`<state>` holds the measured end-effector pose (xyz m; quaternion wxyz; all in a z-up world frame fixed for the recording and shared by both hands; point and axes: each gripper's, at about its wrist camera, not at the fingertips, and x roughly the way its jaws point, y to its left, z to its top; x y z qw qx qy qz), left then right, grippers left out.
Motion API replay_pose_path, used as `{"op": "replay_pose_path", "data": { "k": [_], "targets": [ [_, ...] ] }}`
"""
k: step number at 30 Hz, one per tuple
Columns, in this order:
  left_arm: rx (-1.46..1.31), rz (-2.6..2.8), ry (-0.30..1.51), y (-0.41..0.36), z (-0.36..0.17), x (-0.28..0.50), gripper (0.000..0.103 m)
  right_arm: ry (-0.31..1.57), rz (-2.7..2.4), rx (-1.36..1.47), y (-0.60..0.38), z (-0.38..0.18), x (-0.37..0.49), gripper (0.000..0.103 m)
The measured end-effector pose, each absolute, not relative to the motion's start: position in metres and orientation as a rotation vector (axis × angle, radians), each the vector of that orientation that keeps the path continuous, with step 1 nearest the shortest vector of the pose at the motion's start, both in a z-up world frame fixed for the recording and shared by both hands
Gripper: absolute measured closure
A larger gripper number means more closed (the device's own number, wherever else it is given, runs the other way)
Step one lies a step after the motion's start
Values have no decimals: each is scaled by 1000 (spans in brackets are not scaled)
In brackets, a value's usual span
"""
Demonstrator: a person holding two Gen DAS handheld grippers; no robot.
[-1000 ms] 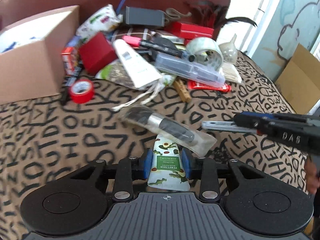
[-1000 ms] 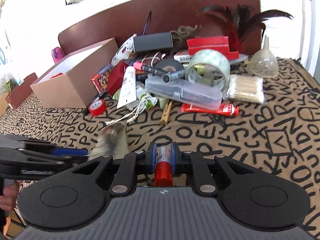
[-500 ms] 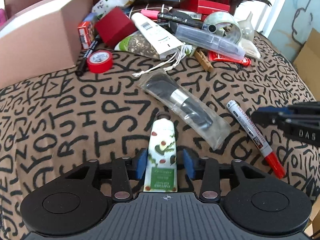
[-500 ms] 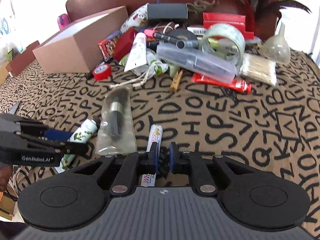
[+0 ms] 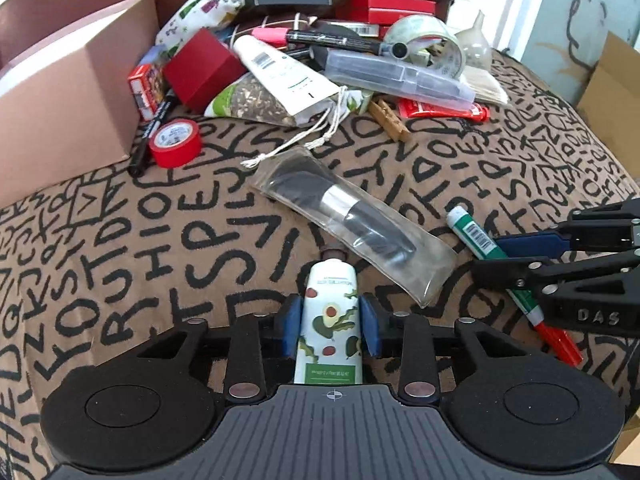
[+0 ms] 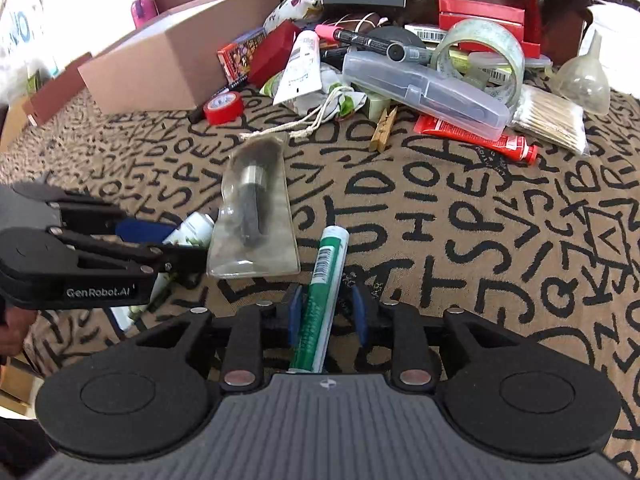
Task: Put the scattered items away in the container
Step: 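Carry both held items over the cardboard box and open both grippers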
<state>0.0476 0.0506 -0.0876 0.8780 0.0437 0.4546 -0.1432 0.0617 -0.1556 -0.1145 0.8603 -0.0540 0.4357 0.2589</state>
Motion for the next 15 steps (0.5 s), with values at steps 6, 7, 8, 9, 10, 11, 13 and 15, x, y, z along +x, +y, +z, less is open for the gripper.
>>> {"op": "replay_pose_path", "data": {
  "k": [6,7,8,9,10,11,13,15],
  "targets": [
    [76,-300,941,52,-83,45,75,878,547,-67,-155,-107,64,86],
    [51,-303,939,56,-80,43,75,853,558,-46,-157,-101,61,86],
    [33,-305,932,59,-77,40,75,826,572,-38,-157,-92,58,86],
    [20,-306,922,62,-73,38,75,803,590,-41,-156,-84,56,86],
    [12,-303,905,65,-67,36,75,787,612,-44,-154,-78,55,86],
    [8,-297,881,68,-60,34,75,778,636,-43,-150,-72,56,86],
    [-6,-287,833,75,-46,34,75,769,682,-35,-141,-64,60,86],
    [-33,-281,791,86,-30,37,75,760,727,-24,-129,-56,67,86]
  ]
}}
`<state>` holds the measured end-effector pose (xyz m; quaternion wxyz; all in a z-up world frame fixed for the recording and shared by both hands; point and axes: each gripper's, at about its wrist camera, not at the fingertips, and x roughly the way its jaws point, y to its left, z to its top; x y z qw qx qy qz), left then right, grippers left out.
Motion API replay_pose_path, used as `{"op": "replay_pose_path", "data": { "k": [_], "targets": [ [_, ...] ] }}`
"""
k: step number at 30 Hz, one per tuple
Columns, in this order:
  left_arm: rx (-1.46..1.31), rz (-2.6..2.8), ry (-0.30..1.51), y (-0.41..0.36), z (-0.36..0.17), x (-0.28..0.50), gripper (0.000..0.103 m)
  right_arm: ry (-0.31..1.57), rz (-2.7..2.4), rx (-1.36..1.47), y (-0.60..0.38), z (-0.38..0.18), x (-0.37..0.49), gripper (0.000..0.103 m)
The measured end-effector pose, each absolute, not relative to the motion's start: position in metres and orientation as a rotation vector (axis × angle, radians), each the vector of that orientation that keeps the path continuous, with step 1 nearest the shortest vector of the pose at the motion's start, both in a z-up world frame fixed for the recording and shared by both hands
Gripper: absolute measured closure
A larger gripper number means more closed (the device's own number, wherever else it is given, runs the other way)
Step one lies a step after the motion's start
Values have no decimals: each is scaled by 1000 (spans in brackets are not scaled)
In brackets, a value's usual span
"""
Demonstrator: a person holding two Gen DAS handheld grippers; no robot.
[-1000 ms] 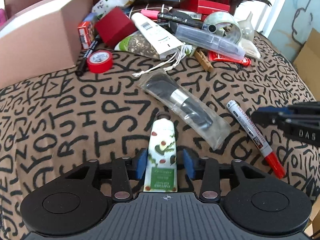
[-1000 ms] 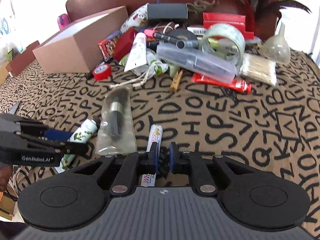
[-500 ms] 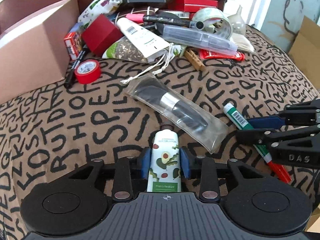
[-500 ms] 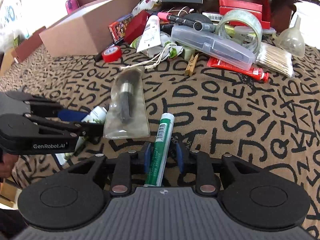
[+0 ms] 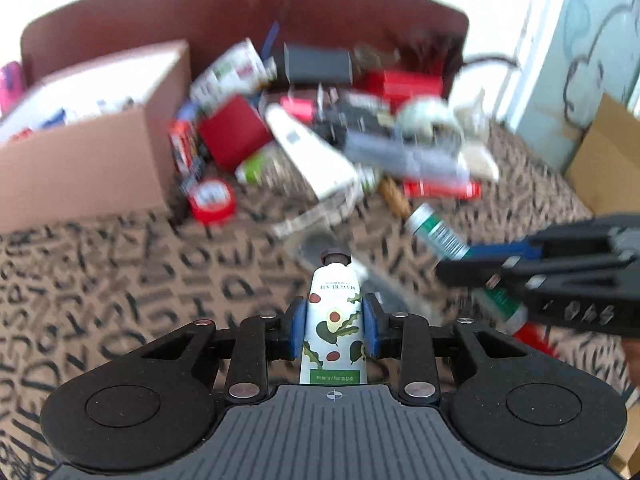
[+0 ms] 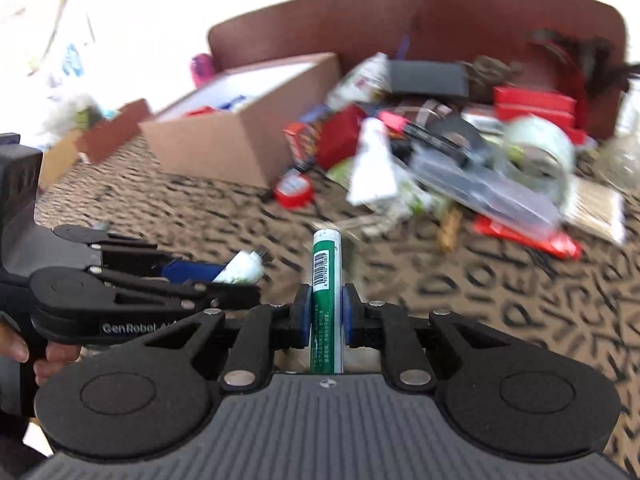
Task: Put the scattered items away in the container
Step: 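Carry both held items over the cardboard box and open both grippers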
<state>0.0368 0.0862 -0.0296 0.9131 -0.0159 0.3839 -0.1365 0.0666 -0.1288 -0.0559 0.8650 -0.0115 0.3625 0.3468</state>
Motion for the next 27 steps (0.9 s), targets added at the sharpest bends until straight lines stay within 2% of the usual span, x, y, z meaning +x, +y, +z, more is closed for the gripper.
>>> {"op": "replay_pose_path", "data": {
  "k": [11,17,27],
  "targets": [
    [-158,-104,607,179,54,96,75,624,899,-104,-13,21,130,85],
    [-250,-9,569,247,82,156,75,649,888,-26,53,51,198,85],
    [-311,32,667,306,54,260,74,734,798,45,125,25,291,85]
  ]
}}
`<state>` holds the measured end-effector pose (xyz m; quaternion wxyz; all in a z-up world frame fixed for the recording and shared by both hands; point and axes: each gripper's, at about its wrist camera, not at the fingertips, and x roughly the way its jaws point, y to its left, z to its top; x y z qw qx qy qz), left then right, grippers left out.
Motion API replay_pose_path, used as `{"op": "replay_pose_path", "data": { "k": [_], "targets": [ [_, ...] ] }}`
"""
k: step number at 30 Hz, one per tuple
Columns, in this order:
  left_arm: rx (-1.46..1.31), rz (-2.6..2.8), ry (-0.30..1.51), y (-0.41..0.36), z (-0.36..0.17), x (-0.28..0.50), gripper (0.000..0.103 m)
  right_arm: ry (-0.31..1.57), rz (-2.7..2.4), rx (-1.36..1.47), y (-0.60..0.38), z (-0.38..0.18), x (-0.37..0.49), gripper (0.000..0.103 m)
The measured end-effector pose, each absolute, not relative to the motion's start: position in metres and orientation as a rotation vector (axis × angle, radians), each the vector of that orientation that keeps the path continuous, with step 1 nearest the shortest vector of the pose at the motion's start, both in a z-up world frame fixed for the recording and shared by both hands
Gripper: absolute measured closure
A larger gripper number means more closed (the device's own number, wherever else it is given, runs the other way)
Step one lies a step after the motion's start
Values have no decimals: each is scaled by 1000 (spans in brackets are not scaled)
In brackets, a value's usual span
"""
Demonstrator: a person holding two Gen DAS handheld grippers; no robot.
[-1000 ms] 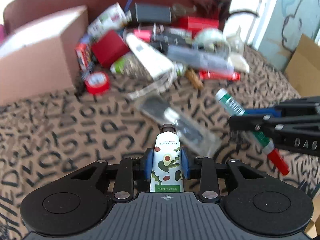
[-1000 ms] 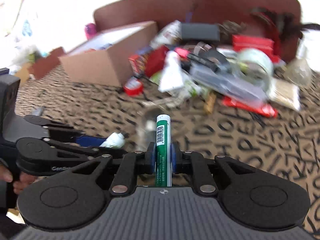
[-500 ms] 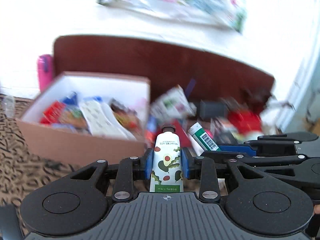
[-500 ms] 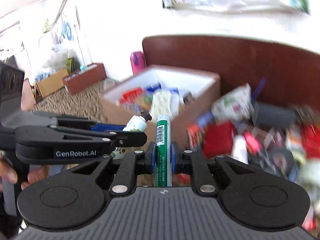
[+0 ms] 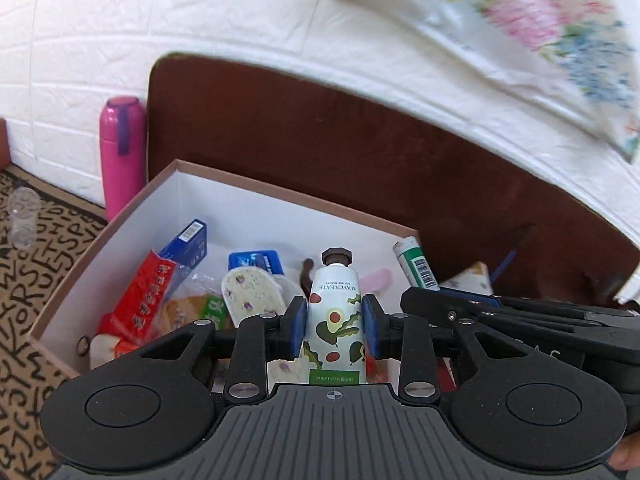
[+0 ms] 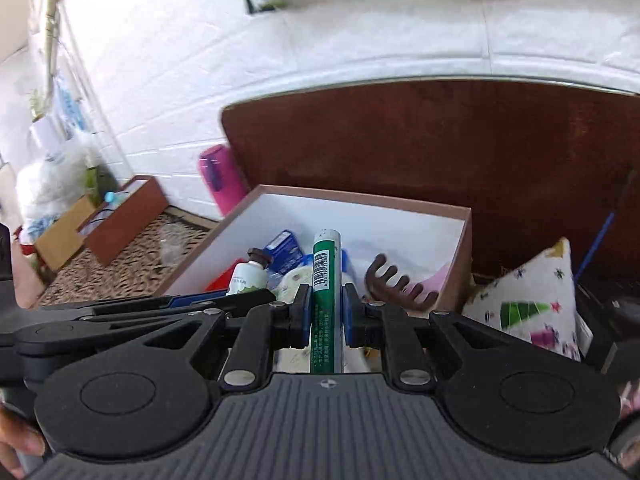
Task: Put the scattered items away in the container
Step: 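Carry both held items over the cardboard box and open both grippers, then move both grippers back from the box to the pile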
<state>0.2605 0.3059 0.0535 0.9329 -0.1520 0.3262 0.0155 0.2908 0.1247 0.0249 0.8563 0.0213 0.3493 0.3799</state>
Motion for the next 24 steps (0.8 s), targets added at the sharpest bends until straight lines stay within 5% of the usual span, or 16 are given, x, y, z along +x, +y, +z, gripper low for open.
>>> {"op": "replay_pose_path", "data": {
  "k": [3,6,9,11,24],
  "targets": [
    [-337,25,689,314,41,285,74,744,772,39,136,13,312,85],
    [-348,57,712,322,31,305,39,726,743,20,144,3,328,82],
    [-379,137,720,334,23,309,12,691,680,19,135,0,335,54],
    [-411,97,700,339,19,303,8,682,680,32,125,-2,336,35],
    [-402,19,651,287,55,244,0,728,663,59,65,18,292,13]
  ]
}}
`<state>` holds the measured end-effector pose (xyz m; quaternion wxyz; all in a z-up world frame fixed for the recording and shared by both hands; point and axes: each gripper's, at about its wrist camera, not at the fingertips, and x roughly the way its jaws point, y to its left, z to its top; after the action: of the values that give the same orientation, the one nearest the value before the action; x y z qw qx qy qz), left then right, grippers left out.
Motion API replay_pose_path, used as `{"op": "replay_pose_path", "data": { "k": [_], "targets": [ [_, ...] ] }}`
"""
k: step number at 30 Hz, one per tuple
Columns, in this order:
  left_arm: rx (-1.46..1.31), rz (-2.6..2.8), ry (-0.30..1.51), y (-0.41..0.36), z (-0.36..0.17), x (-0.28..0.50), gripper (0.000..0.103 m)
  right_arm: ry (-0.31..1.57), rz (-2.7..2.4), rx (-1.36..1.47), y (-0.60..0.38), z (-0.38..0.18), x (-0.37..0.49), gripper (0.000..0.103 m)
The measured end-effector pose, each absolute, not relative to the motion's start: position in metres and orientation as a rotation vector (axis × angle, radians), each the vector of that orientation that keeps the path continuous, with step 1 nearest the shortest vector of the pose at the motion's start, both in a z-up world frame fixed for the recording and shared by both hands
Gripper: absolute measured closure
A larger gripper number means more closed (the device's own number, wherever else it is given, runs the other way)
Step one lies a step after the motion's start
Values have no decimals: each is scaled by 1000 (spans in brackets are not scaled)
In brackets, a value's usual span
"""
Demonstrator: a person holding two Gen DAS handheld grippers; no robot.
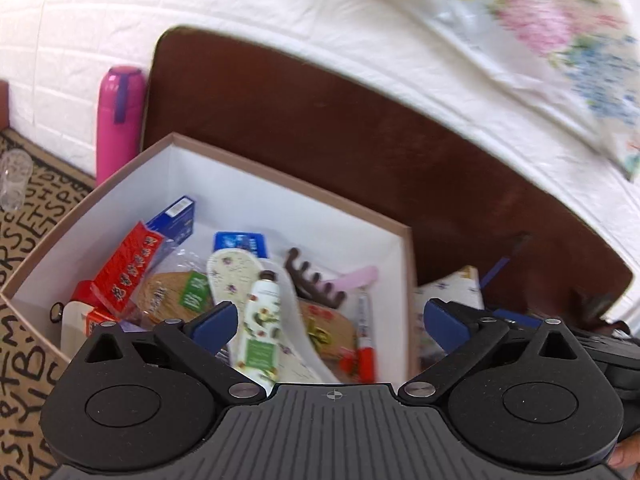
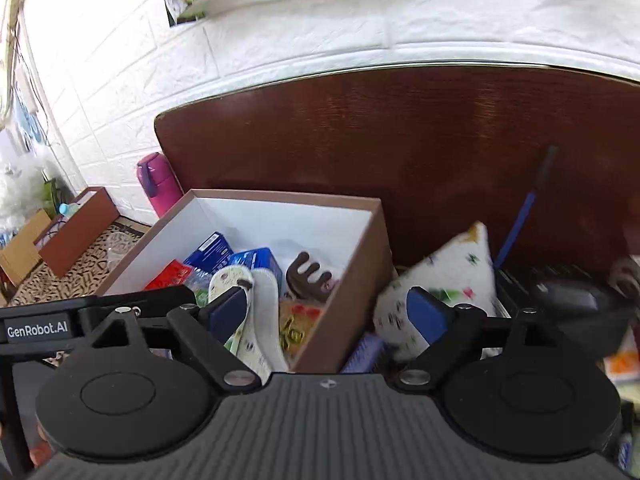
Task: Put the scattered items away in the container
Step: 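Move both grippers back from the box to the pile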
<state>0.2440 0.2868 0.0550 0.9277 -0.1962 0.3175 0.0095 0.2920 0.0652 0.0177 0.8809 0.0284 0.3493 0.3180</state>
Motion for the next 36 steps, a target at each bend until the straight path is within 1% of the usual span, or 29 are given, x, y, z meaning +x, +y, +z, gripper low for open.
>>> {"op": "replay_pose_path", "data": {
  "k": [4,7,9,11,14,16,18,26,28,30,33,35,36],
  "targets": [
    [-387,-13,634,260,67,223,0,752,634,93,37,26,275,12],
    [-376,-45,620,236,73,203,0,739,601,120,11,32,256,8],
    [-358,-71,619,220,72,192,0,721,552,124,-6,34,242,5],
    [-340,-94,619,200,69,177,0,703,515,105,-25,35,225,5],
    [-354,-142,635,175,56,156,0,623,501,74,-57,29,196,5],
    [-371,-173,657,160,44,144,0,570,499,65,-78,21,178,5],
    [-374,-193,686,142,28,132,0,562,483,72,-98,8,162,5],
    [-418,-210,870,94,-50,95,0,649,397,132,-158,-66,117,5],
    [-397,-209,920,85,-66,92,1,696,368,125,-163,-82,113,5],
    [-373,-205,956,77,-76,92,5,742,345,104,-166,-96,112,5],
    [-344,-219,989,66,-84,94,10,743,341,70,-168,-108,110,8],
    [-316,-214,980,63,-83,95,11,726,342,40,-167,-110,109,9],
    [-305,-215,980,61,-83,95,13,715,340,21,-165,-110,110,10]
  ]
}}
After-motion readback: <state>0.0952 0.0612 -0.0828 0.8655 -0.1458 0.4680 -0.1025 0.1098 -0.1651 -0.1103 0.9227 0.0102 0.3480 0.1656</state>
